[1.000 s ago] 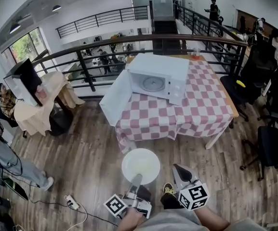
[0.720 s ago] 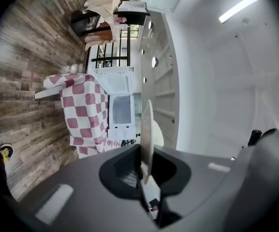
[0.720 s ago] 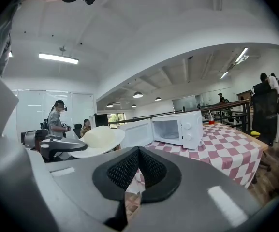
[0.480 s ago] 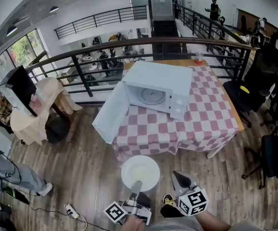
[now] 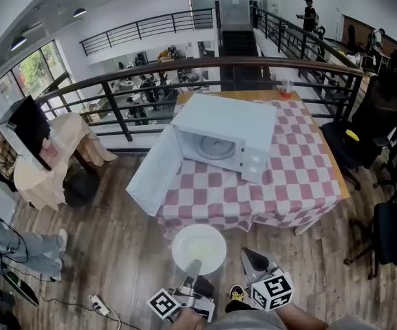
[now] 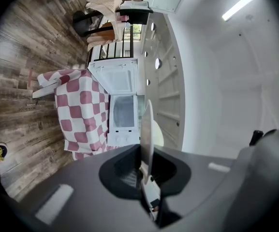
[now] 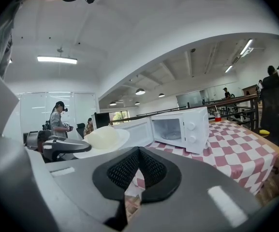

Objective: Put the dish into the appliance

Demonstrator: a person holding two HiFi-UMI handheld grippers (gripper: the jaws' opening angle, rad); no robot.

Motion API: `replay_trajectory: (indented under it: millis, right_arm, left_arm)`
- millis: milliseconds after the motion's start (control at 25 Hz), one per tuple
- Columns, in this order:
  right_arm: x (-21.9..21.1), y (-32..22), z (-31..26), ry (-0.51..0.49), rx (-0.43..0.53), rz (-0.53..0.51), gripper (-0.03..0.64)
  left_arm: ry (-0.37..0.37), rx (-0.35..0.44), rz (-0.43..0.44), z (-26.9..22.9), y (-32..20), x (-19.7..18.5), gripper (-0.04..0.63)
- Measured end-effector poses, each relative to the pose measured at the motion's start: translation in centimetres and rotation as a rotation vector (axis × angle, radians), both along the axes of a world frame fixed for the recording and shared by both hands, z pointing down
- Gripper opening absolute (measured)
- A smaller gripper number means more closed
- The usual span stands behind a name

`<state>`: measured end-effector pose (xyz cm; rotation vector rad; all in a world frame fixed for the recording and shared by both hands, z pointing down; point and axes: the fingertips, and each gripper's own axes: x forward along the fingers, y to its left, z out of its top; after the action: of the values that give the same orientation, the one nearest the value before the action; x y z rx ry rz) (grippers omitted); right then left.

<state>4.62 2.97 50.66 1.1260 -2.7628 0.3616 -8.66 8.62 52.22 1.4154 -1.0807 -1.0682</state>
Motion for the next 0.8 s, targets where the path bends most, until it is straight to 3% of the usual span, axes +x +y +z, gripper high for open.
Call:
replay_trajectory:
  millis: [800]
  right_arm:
    - [1.8, -6.2, 0.4, -0.006, 0.033, -0.058, -0.002]
  left_arm:
    - [-0.040, 0.021, -0.033, -0.4, -6.9, 2.1, 0.026]
